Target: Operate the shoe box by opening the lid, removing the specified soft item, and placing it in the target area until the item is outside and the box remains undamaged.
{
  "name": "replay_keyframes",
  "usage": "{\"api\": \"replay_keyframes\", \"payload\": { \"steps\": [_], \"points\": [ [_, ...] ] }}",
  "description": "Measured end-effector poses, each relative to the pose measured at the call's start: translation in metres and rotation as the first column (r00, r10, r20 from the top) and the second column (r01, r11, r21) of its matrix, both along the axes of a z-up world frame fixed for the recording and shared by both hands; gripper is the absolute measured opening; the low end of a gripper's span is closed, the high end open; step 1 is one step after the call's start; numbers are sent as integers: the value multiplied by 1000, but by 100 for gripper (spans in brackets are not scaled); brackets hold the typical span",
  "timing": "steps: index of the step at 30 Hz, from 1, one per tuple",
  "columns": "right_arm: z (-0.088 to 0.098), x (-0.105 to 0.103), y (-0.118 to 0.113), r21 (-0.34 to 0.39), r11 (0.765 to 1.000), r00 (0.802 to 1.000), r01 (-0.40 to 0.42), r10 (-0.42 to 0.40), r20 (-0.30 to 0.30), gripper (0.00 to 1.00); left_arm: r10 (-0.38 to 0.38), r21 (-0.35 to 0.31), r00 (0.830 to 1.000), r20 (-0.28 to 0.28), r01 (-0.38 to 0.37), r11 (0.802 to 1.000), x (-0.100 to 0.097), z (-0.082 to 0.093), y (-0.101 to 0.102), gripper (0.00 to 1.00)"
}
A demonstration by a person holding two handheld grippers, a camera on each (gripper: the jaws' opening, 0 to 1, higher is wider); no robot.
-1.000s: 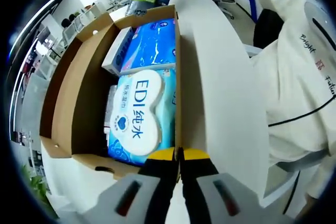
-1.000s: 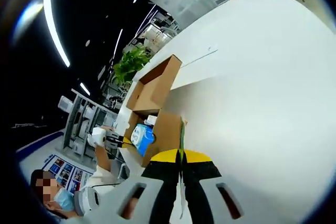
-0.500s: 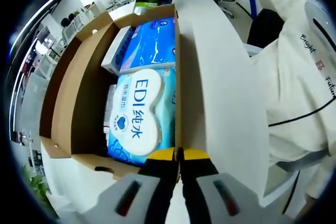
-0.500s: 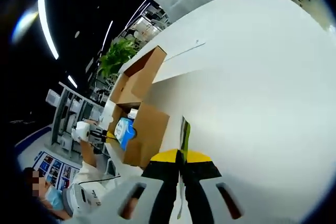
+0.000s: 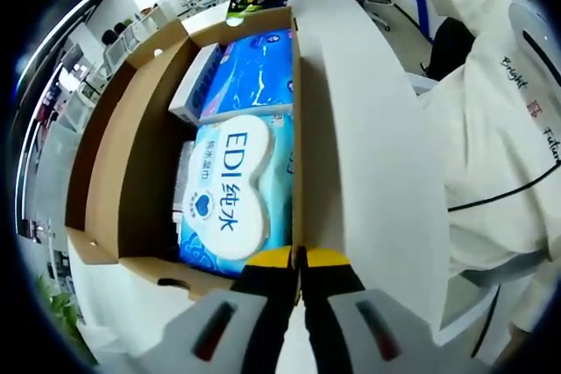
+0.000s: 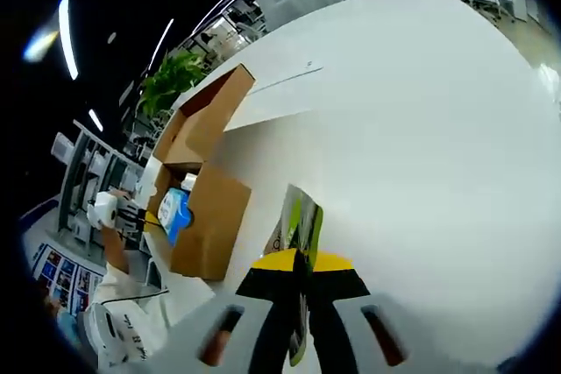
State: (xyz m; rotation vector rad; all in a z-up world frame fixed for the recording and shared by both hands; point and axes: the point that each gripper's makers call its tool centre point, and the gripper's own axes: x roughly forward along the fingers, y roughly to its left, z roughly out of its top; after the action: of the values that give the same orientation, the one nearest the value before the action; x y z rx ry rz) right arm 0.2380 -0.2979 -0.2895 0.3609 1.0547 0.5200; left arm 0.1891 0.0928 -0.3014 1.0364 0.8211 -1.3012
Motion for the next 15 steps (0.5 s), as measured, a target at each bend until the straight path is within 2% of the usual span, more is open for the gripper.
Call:
{"api": "replay_keyframes", "payload": {
  "steps": [5,6,7,12,15],
  "points": [
    [-3,6,-6,-40,999,1000,21,-20,7,0,1,-2,1000,-2,-1,1000,0,0,0,2],
    [-5,13,-13,-67,998,1000,6,-6,9,0,2,-2,1000,-2,-2,1000,0,0,0,2],
    [-7,8,-10,-104,994,1000,-13,15,24,0,2,-2,1000,-3,-2,1000,0,0,0,2],
    [-10,-6,11,-131,989,996,-74,79,34,1,1,0,1000,-2,-1,1000,0,0,0,2],
    [-14,-2,9,-184,978,993,-95,106,49,1,2,0,1000,-1,-2,1000,0,0,0,2]
  ]
}}
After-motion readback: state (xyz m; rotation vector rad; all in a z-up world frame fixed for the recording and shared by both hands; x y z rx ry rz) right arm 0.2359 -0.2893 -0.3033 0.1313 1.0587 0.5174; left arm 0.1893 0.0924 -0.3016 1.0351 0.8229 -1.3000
